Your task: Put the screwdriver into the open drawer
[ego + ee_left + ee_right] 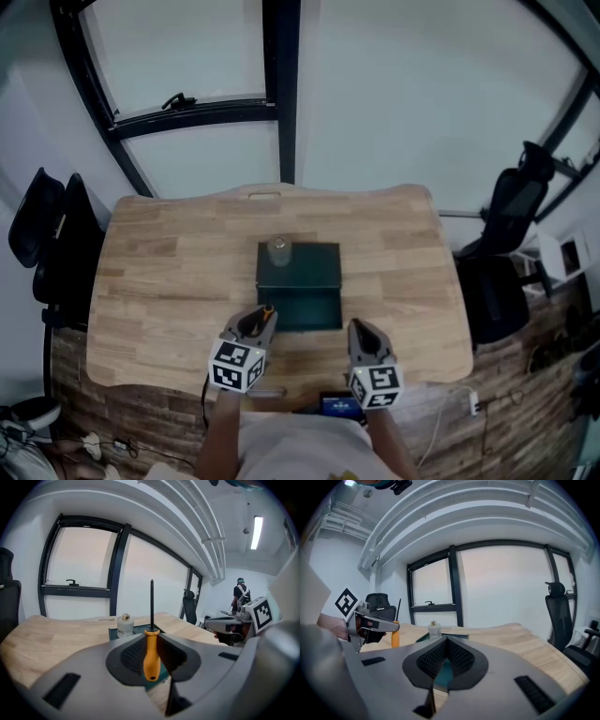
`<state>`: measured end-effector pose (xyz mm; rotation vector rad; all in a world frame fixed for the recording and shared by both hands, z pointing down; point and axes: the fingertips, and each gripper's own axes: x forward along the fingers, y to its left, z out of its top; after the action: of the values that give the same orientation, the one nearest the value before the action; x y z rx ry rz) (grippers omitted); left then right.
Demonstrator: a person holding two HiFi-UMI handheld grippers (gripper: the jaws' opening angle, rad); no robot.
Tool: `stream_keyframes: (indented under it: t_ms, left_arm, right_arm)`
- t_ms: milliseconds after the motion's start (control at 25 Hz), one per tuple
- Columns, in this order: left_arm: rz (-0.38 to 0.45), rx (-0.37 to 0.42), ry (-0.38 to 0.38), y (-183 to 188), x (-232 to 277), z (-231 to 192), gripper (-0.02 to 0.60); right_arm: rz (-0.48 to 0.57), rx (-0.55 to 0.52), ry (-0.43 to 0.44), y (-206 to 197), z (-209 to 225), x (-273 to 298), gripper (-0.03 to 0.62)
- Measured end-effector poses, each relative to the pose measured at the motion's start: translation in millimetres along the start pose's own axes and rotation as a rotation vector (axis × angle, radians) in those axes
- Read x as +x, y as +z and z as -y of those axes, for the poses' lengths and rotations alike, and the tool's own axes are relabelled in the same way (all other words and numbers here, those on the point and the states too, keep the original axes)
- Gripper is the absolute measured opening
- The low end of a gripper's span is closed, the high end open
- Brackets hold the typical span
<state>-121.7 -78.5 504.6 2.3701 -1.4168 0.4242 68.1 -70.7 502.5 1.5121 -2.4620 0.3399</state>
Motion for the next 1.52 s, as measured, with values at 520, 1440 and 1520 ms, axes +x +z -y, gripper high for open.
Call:
stream_keyframes:
  t_ms: [520,1440,1520]
  left_arm:
    - [-0.091,-0.003,-0.021,-26.9,24.2,-9.1,0.072]
    - [-0.283,0.081,-0.039,-75.5,66.2,-21.1,0.072]
    - [-0.297,0.089,-0.045,-77.5,69.1,-20.3,0.072]
  right_arm:
    - [-0.067,0.025,-0.015,-23.6,11.8,17.6,-0.002]
    - [-0.149,0.049,0.006,-47.3,20.5,50.2,-0.002]
    - [-0.155,0.051,0.008,-51.0,21.1,52.0,-0.002]
